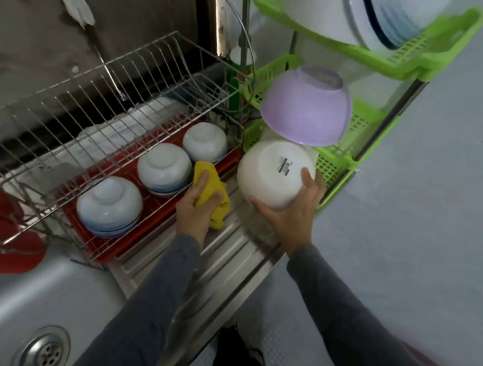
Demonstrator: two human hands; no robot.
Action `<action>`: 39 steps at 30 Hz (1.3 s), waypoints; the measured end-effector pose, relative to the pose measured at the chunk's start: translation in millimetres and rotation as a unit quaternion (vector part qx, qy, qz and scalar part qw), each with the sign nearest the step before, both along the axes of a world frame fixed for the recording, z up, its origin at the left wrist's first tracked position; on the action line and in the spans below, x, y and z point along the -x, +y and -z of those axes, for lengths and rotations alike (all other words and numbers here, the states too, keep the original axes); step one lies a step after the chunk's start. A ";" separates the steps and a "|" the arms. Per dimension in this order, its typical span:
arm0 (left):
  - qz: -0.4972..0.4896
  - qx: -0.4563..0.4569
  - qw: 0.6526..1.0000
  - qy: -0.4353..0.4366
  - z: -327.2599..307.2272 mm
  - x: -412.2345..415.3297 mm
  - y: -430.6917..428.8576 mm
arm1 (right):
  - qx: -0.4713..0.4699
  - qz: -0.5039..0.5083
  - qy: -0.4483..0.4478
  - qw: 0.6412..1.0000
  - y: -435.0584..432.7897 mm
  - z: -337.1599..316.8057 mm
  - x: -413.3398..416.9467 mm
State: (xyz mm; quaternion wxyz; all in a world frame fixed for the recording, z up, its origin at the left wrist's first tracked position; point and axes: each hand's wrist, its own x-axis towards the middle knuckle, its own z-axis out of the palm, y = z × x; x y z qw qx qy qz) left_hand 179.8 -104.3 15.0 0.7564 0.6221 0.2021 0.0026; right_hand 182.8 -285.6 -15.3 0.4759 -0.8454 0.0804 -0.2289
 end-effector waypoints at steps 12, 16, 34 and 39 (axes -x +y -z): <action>0.038 0.022 0.999 -0.013 10.3 -34.8 -20.1 | 0.016 0.106 -0.007 0.994 -5.7 -0.7 -64.7; 0.056 0.038 0.998 -0.018 13.3 -43.4 -27.8 | 0.133 0.171 -0.006 0.976 -0.6 -8.7 -80.7; 0.005 0.023 1.000 -0.019 -6.0 -30.6 -40.8 | 0.094 0.050 0.155 0.982 -8.4 -14.7 -57.8; -0.060 0.017 0.998 -0.031 -7.9 -2.2 -44.5 | 0.149 -0.019 0.141 0.978 -9.8 -20.5 -37.3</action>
